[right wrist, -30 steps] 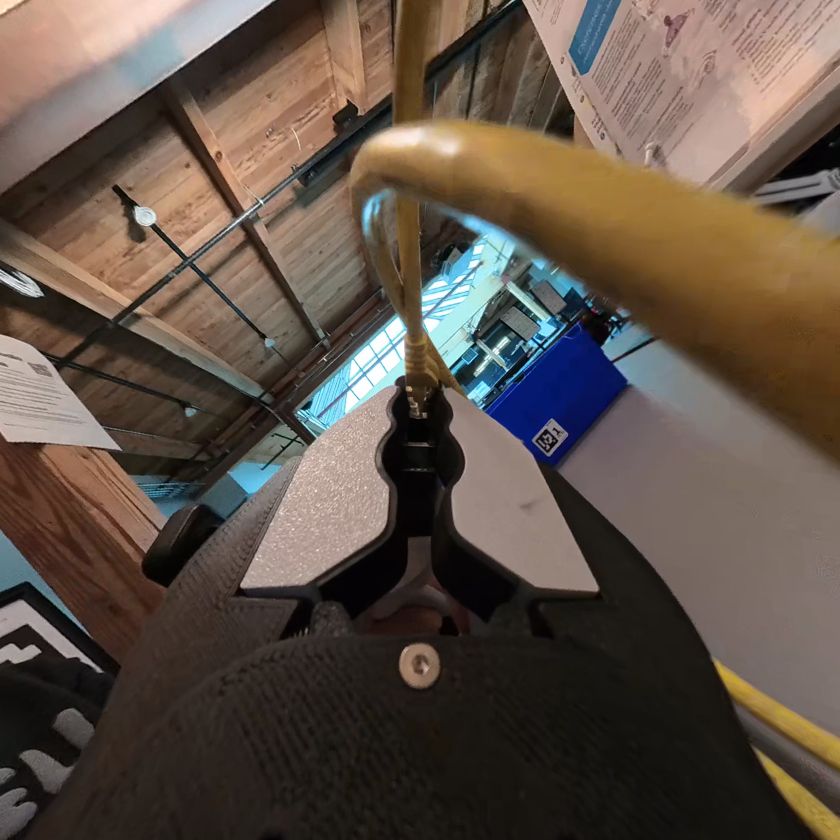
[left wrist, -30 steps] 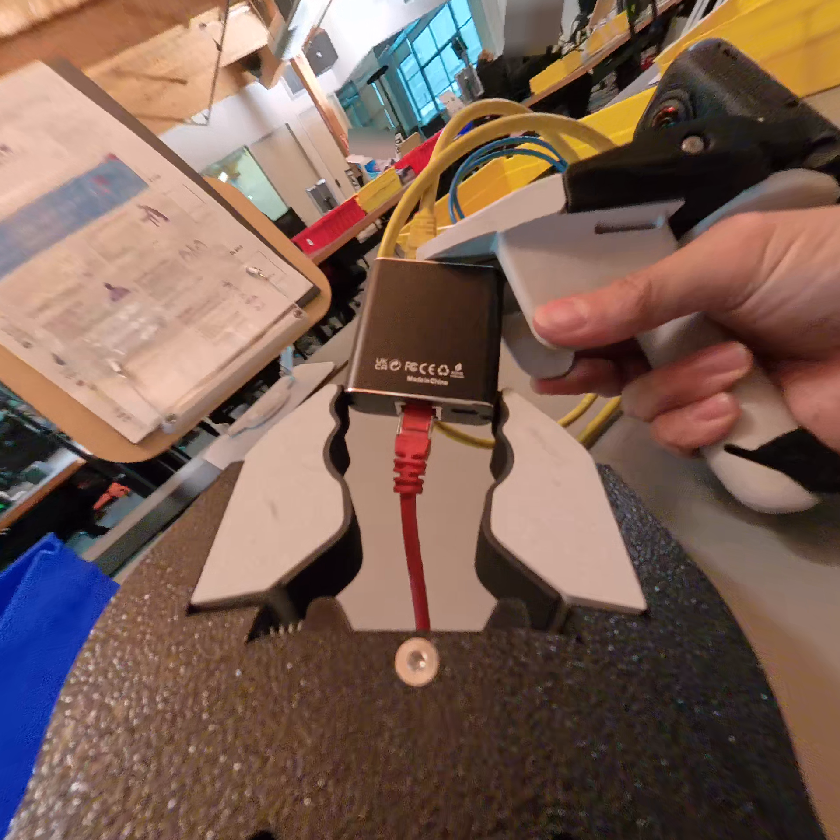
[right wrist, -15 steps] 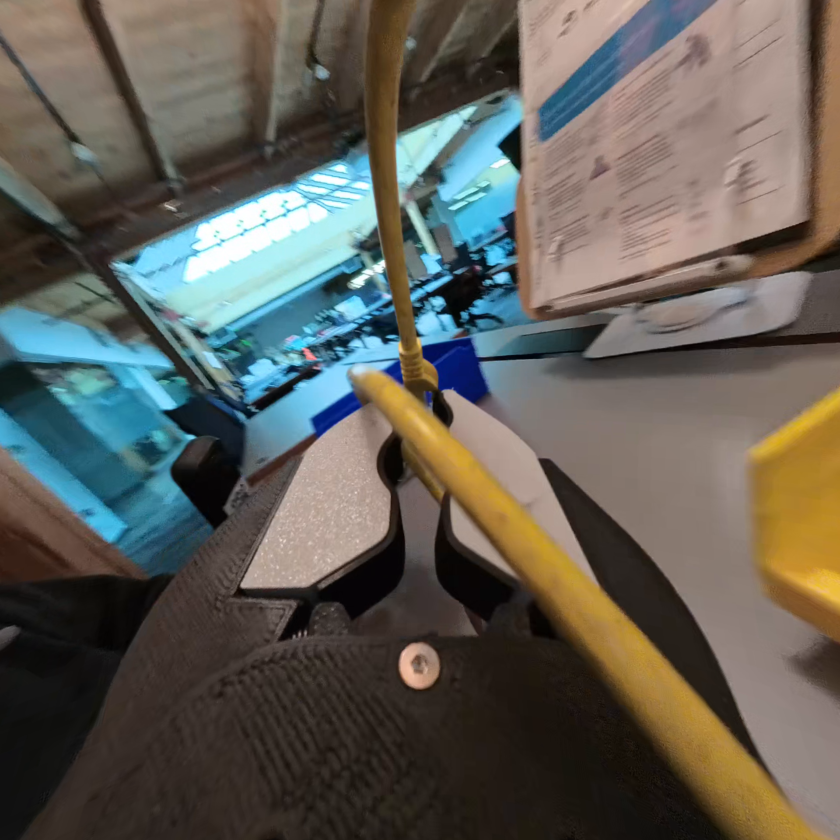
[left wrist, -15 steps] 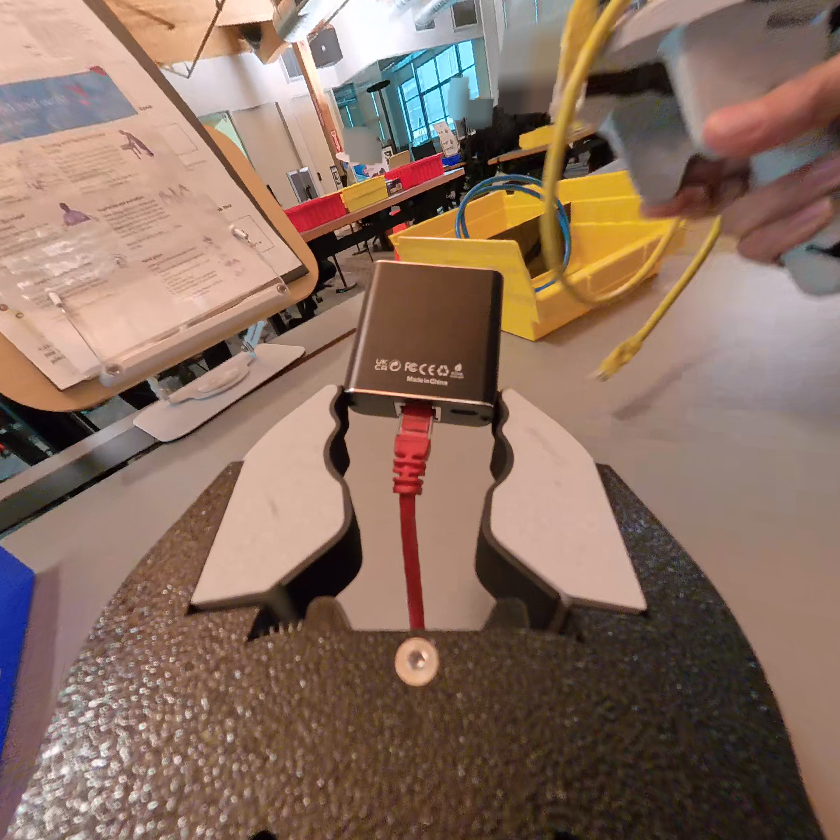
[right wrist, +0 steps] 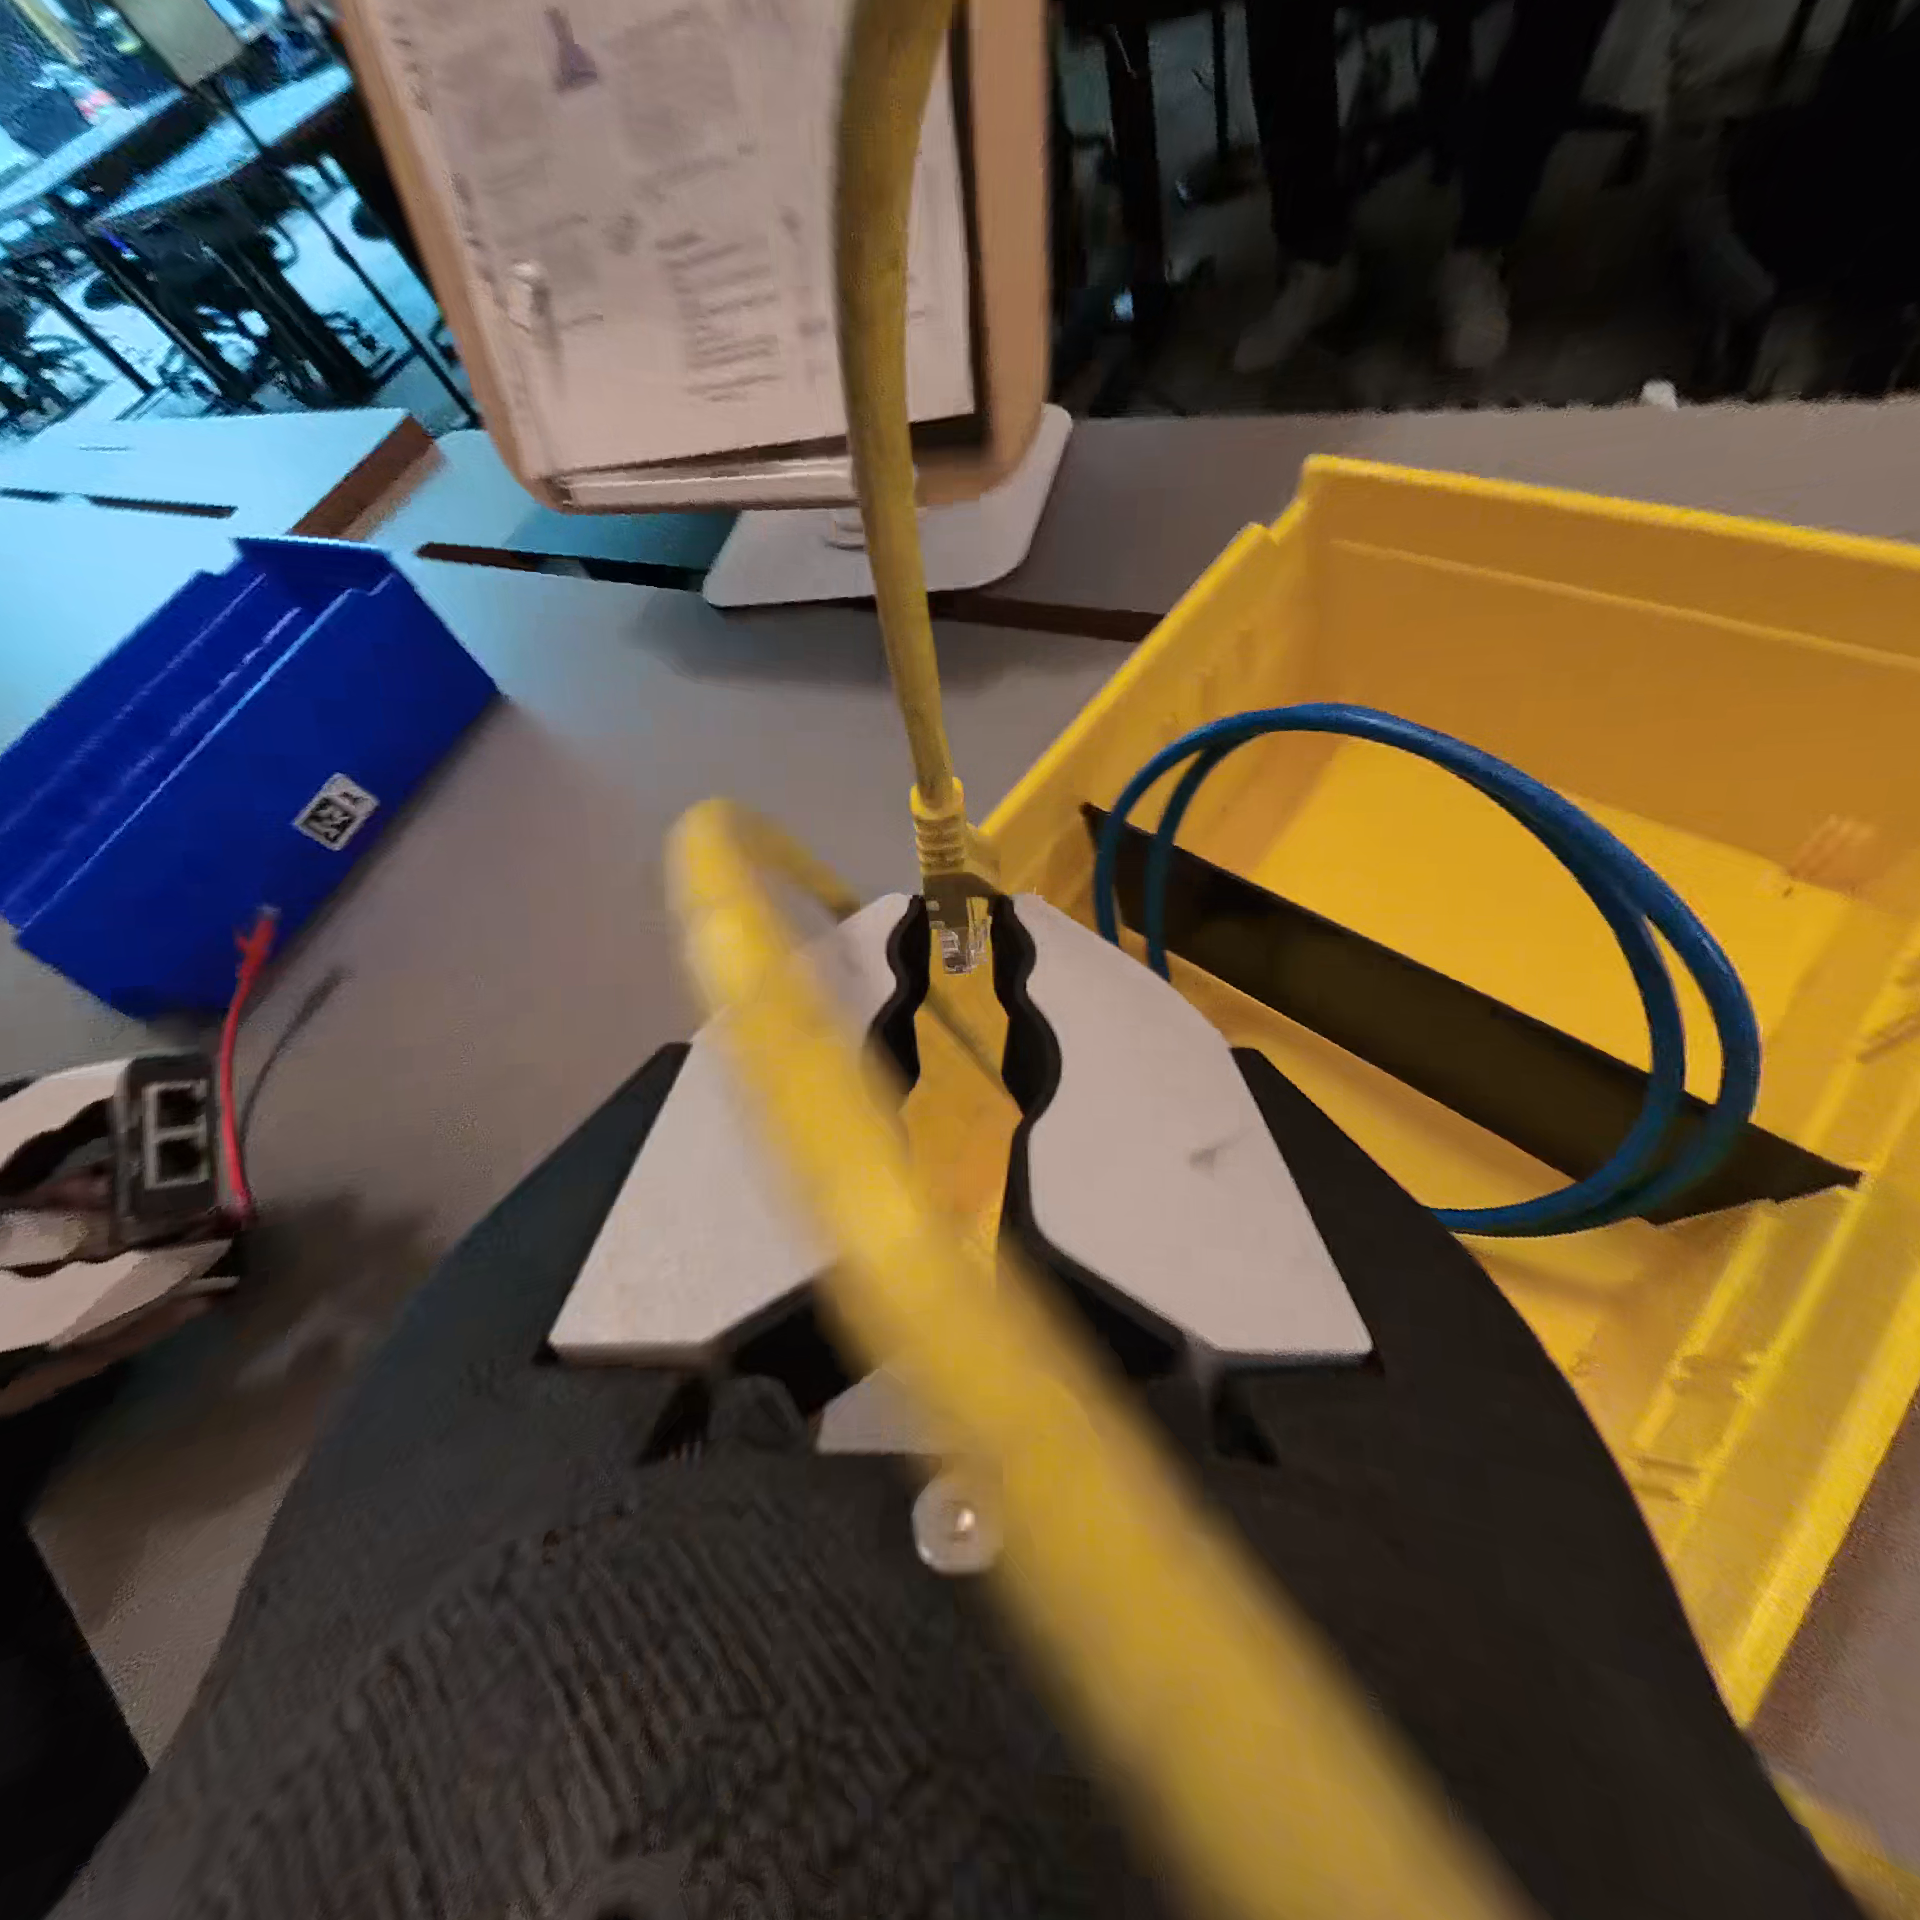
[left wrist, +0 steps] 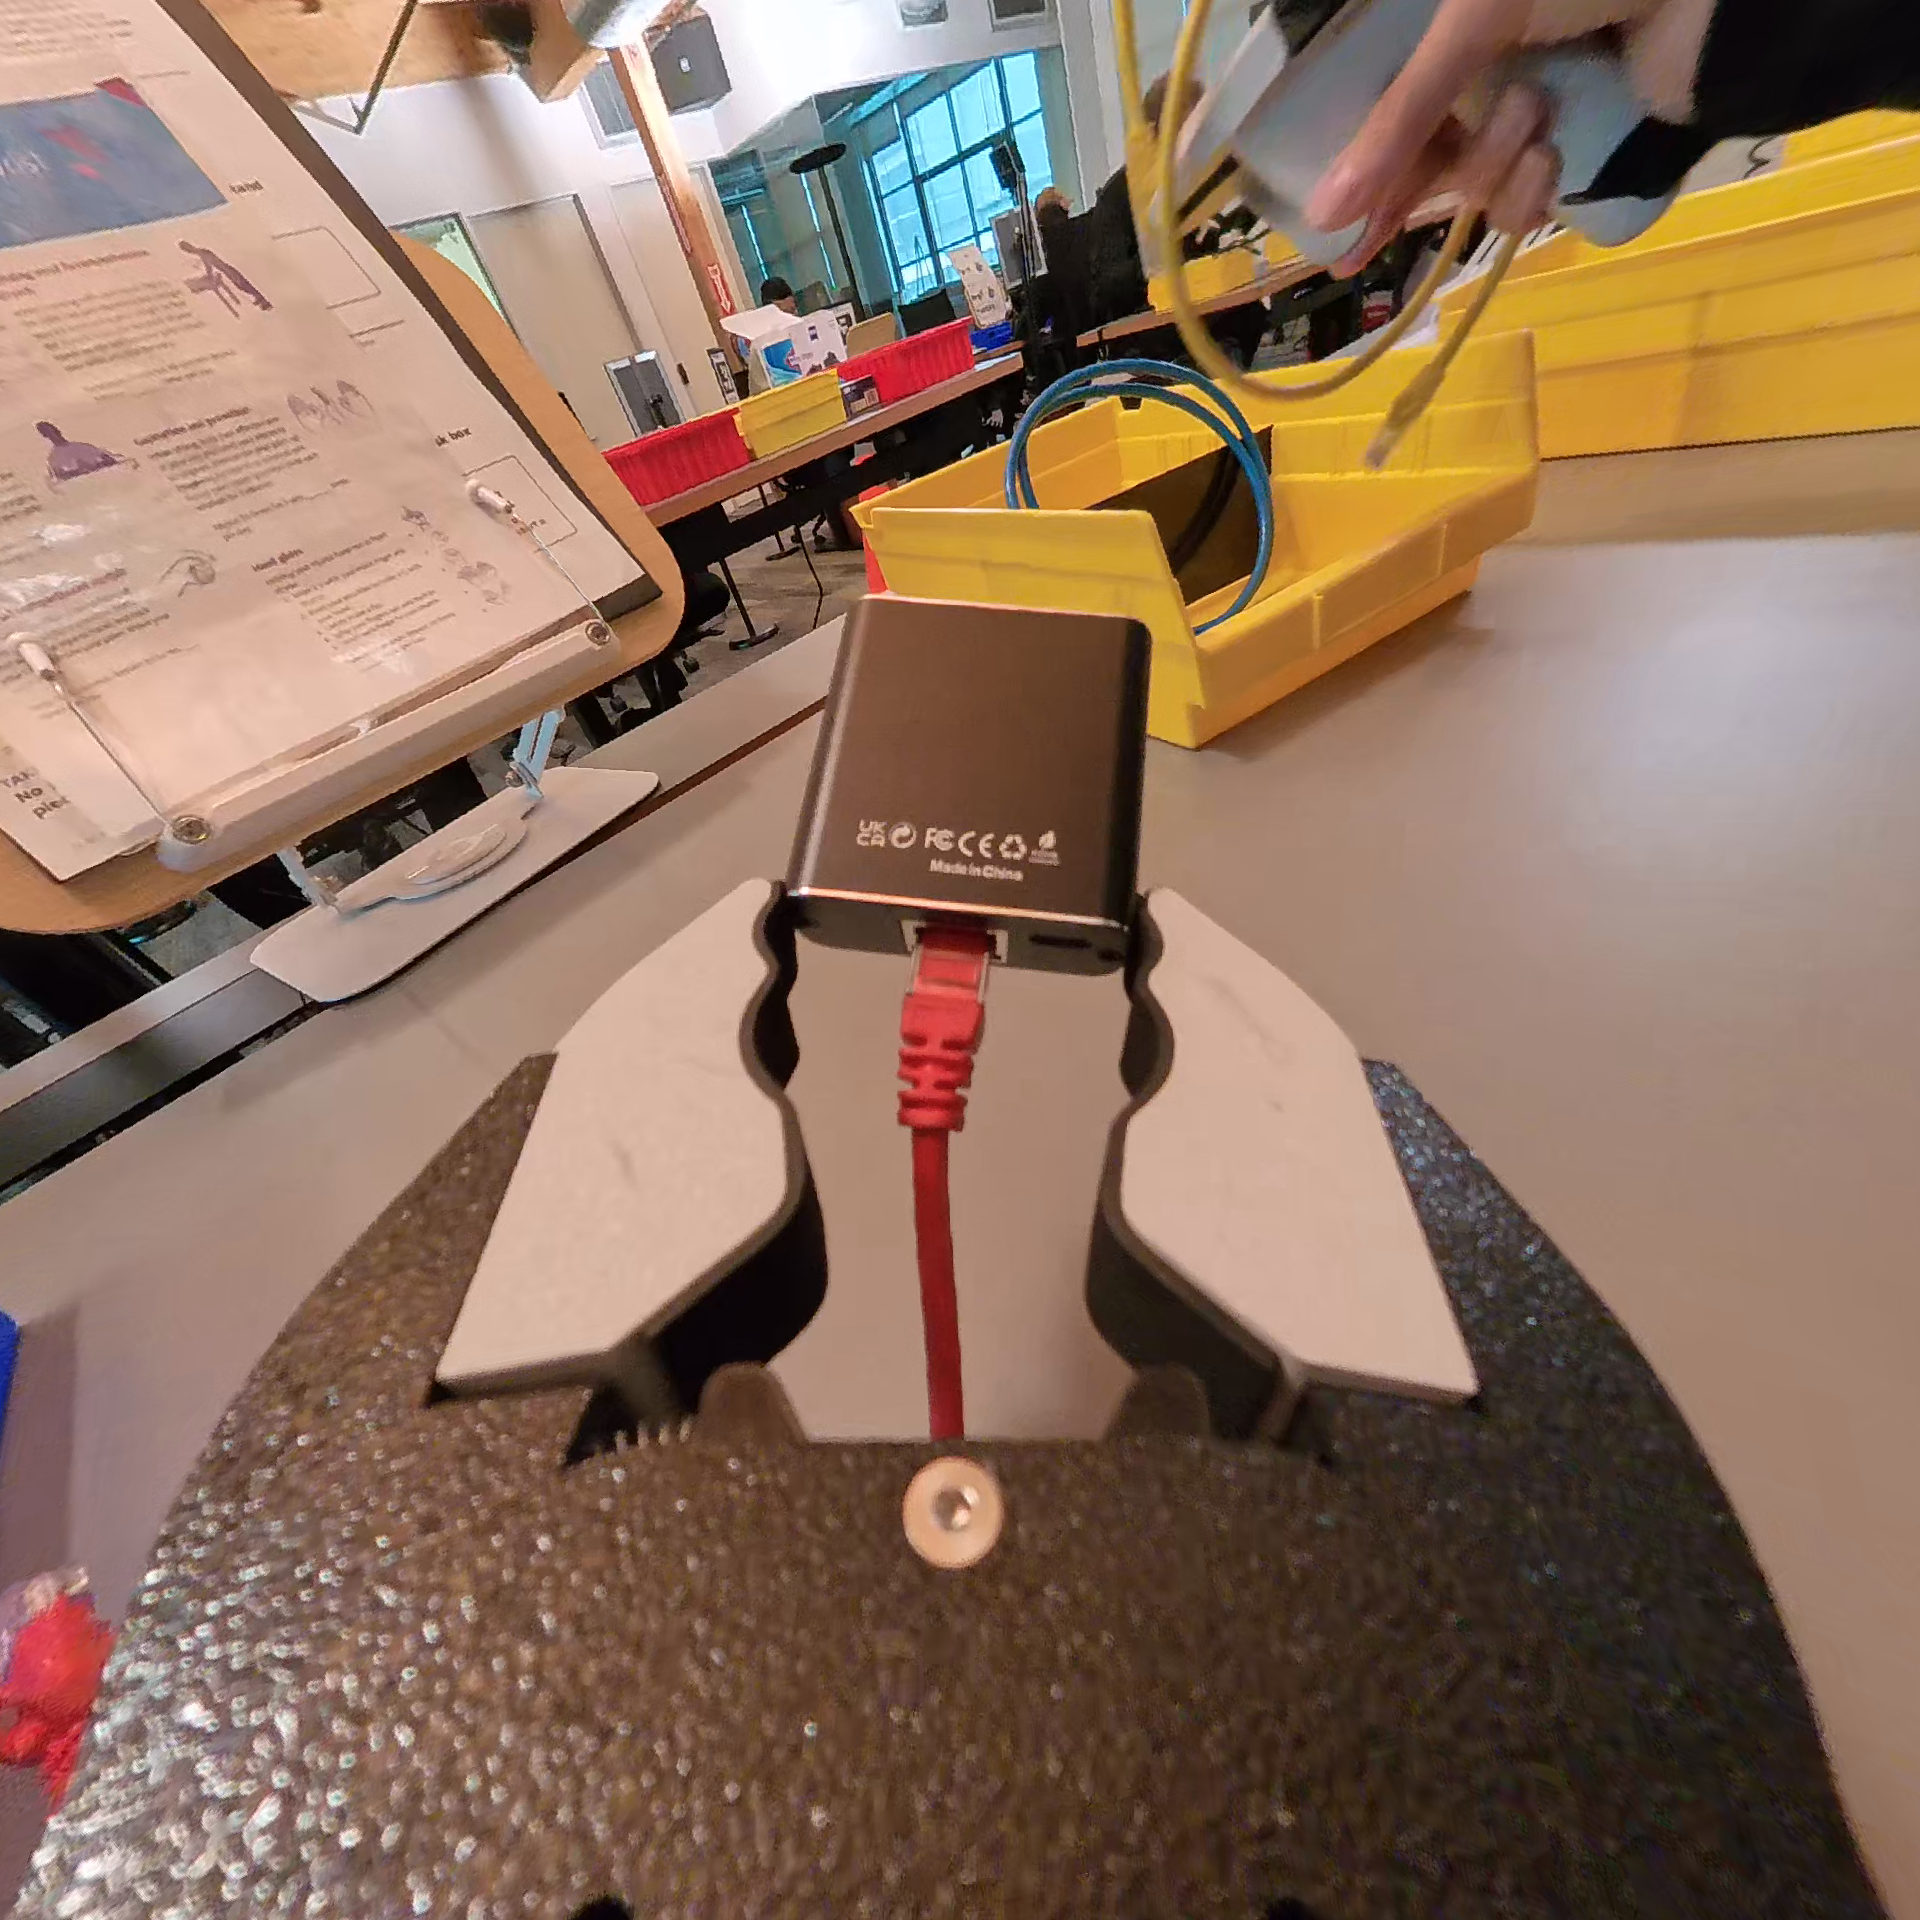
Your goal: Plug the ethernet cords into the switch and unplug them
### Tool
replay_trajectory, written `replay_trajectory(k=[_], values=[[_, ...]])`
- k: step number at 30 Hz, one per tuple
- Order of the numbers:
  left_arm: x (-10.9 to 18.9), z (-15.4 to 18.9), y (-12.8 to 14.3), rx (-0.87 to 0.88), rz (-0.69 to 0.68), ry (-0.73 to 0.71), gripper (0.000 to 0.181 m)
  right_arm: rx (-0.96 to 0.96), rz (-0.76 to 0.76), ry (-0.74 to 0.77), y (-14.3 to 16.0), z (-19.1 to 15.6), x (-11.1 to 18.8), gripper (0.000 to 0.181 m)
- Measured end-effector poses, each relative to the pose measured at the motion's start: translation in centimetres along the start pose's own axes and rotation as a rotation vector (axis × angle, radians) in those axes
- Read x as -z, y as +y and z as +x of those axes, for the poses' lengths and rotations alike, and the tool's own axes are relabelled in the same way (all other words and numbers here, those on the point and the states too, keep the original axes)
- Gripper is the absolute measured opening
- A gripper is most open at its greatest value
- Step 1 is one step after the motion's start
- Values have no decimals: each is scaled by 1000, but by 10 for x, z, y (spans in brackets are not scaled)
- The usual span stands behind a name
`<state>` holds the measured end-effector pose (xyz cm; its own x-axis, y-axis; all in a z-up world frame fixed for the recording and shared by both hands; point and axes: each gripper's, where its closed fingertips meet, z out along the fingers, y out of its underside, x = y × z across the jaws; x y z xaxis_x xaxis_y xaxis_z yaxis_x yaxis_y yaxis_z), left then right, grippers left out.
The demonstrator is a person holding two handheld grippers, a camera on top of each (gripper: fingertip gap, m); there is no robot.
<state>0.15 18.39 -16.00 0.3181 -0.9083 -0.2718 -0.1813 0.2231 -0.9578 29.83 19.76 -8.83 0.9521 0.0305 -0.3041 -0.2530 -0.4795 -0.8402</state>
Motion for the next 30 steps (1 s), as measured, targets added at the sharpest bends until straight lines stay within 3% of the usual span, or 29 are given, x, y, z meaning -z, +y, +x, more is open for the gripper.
replay_trajectory(k=[2,6,9,11,15,18,21,25,28,29,30], values=[[0,0,1,4,-1,2,60,-7,-73,10,9,10,-16,11],[0,1,1,1,0,8,60,-58,-348,-50,60,17,-47,11],[0,2,2,1,1,11,60,-110,-589,-77,102,18,-54,11],[0,3,1,-1,4,14,60,-93,-698,-12,119,27,-52,15],[0,3,2,0,4,19,60,-34,-651,-24,106,14,-47,37],[0,5,2,0,2,33,60,38,-656,-34,97,-3,-28,57],[-1,10,3,3,-2,70,60,249,-568,-136,91,-54,-12,74],[-2,27,4,-8,-22,237,60,443,-395,-624,123,-189,1,80],[5,41,3,-102,-21,376,60,290,-369,-882,151,-257,6,75],[9,43,0,-156,2,393,60,228,-371,-909,157,-267,2,88],[12,44,-3,-216,21,408,60,179,-369,-957,162,-275,1,86]])
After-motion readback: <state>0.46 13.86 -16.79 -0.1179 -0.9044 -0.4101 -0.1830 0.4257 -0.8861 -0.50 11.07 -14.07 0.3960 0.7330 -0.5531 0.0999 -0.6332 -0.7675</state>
